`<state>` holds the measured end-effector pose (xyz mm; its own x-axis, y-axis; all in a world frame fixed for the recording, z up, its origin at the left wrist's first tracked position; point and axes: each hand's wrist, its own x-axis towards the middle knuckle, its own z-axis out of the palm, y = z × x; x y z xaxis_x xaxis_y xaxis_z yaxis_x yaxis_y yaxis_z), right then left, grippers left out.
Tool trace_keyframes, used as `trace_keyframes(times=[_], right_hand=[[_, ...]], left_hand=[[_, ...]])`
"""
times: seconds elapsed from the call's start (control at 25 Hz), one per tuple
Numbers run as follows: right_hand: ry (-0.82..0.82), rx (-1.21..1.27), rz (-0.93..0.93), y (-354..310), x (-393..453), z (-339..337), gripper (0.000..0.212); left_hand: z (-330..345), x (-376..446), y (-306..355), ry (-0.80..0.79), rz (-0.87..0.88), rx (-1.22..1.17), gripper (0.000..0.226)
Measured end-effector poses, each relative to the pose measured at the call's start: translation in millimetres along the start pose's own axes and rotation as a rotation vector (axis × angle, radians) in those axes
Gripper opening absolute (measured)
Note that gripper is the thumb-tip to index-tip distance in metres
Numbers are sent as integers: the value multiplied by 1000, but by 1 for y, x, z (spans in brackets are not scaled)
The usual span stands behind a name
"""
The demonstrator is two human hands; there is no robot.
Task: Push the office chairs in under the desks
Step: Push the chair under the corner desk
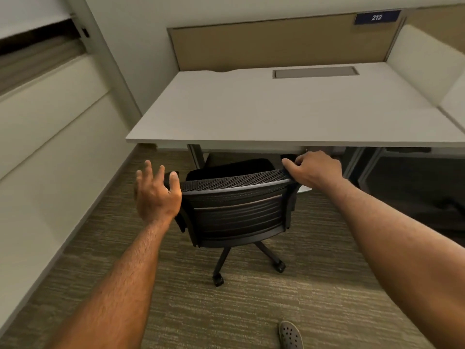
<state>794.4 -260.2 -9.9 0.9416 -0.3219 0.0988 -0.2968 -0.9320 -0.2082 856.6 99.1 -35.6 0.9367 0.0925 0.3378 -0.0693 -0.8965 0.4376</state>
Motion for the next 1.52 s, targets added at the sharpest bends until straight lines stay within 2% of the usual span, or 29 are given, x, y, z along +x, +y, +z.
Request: trace_keyframes(times=[0.24, 0.52, 0.68, 0.88, 1.52], right_hand=[[58, -10, 112, -31, -39, 5, 78], [87, -36, 214, -43, -33, 0, 86], [64, -13, 197, -45, -12, 2, 95], [-50, -48, 118, -40, 20, 3, 101], [-120, -14, 113, -1, 105, 6, 100]], left_hand=[[-9, 39, -24, -77, 55, -3, 83], [4, 86, -18, -127, 100, 68, 81], [15, 112, -15, -172, 87, 132, 77], [34, 146, -2, -196, 49, 214, 70], [94, 215, 61, -264, -54, 219, 62]])
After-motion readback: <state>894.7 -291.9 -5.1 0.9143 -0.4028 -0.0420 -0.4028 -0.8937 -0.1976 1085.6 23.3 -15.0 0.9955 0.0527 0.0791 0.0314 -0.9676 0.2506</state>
